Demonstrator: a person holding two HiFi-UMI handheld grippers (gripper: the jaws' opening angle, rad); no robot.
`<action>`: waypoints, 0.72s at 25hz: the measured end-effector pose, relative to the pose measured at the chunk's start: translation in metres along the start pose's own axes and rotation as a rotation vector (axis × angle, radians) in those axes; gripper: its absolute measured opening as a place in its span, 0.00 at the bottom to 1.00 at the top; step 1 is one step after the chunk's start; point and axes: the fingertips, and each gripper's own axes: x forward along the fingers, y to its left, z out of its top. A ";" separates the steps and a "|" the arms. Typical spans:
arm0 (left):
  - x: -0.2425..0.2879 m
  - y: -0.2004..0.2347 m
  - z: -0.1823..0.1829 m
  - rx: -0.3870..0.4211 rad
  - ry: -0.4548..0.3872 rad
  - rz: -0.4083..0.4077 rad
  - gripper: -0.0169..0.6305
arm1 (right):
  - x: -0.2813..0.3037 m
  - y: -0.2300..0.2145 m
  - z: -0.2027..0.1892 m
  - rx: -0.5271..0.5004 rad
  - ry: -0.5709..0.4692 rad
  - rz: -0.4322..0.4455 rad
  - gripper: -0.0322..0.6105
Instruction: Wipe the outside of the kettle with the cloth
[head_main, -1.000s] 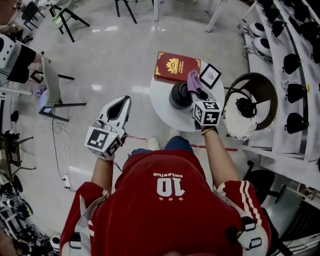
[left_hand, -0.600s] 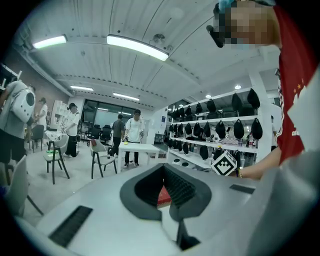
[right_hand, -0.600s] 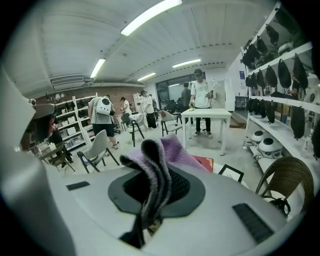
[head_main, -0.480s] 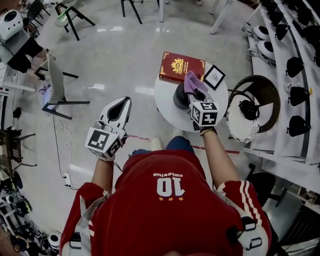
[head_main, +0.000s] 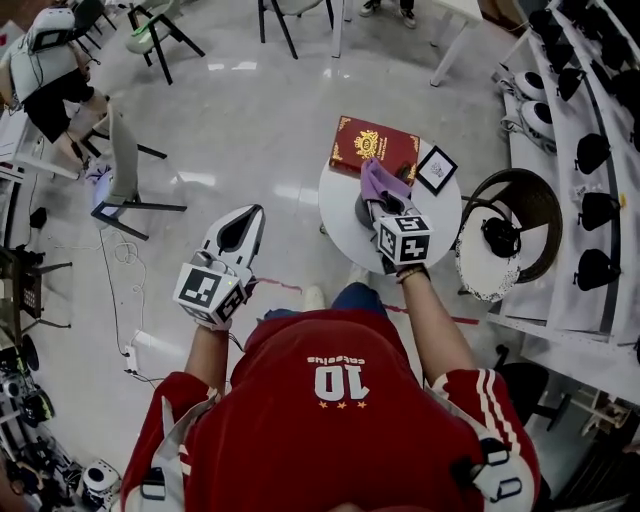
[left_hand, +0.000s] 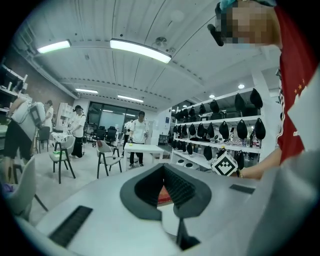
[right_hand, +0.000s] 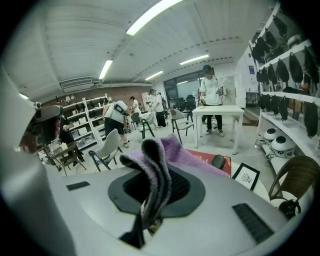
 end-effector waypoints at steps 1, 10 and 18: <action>-0.002 0.001 0.001 0.000 -0.003 0.004 0.04 | 0.001 0.003 0.000 0.001 0.001 0.011 0.13; -0.024 0.008 0.006 -0.014 -0.033 0.012 0.04 | -0.004 0.040 0.016 -0.017 -0.027 0.095 0.13; -0.029 0.012 0.019 -0.019 -0.087 -0.020 0.04 | -0.029 0.077 0.039 -0.060 -0.094 0.206 0.13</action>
